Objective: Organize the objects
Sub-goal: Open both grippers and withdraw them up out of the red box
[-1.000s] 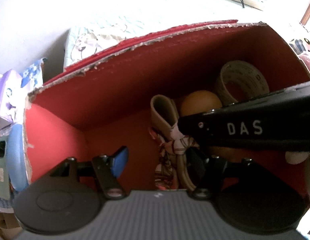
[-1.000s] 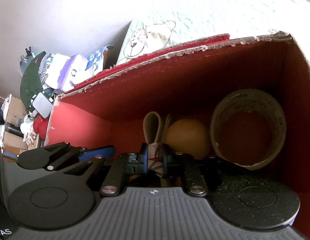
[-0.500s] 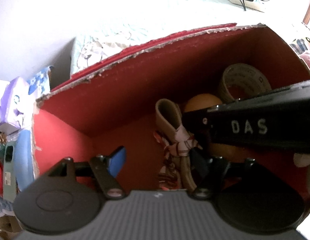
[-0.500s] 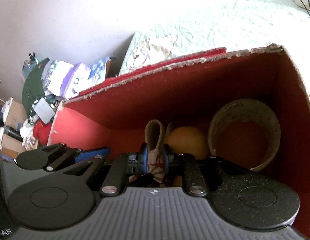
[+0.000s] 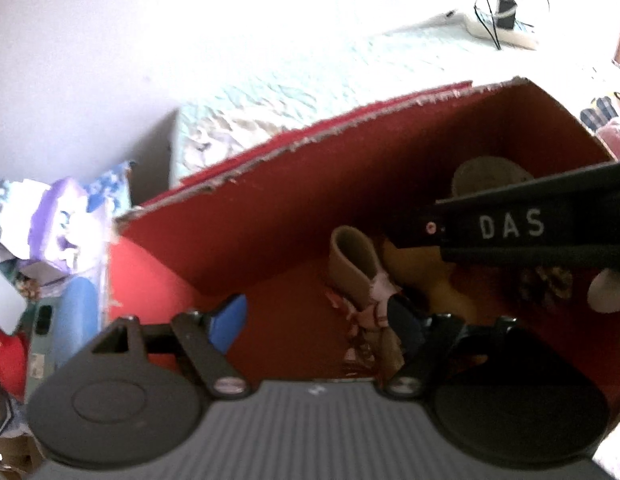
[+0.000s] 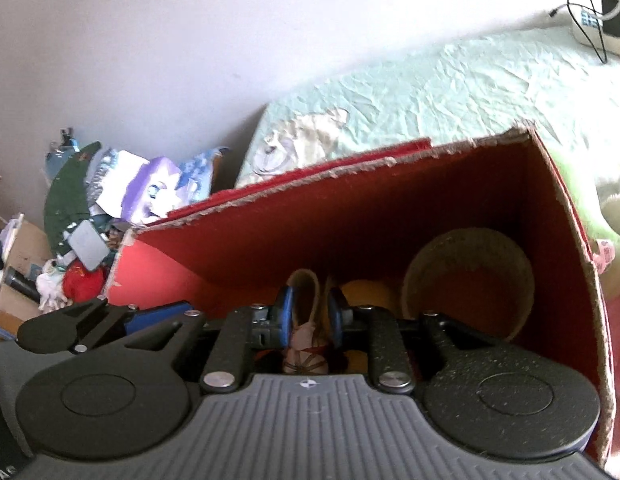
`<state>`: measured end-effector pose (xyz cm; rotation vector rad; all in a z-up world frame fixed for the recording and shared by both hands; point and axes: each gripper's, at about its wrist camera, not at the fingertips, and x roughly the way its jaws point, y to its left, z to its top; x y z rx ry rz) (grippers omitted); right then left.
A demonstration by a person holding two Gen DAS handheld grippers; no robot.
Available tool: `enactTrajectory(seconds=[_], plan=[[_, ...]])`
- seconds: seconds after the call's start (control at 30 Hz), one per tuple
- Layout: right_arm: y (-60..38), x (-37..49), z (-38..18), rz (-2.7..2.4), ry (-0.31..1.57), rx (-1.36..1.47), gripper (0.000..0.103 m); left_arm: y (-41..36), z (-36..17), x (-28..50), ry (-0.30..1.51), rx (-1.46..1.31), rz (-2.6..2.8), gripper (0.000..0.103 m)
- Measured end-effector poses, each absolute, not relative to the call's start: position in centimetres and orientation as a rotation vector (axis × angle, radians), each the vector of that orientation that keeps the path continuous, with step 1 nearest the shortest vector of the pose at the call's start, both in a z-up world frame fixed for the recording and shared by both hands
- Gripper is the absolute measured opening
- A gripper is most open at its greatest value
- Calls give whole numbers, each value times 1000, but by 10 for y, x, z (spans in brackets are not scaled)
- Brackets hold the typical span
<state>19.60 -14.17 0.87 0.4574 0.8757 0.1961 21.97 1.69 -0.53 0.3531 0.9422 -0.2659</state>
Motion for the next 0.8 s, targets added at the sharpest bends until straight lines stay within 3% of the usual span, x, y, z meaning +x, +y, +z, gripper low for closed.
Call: enactTrajectory(seconds=[0.13,0.43,0.8], plan=[[-148,179,21,214,793,475,28,28,16,204,895,304,-256,79],[-150,122,58,358,680,476,29,67,65,142,795,206,-235,79],[-136,70,66,500,634,421,29,97,71,79,806,137,-251,80]])
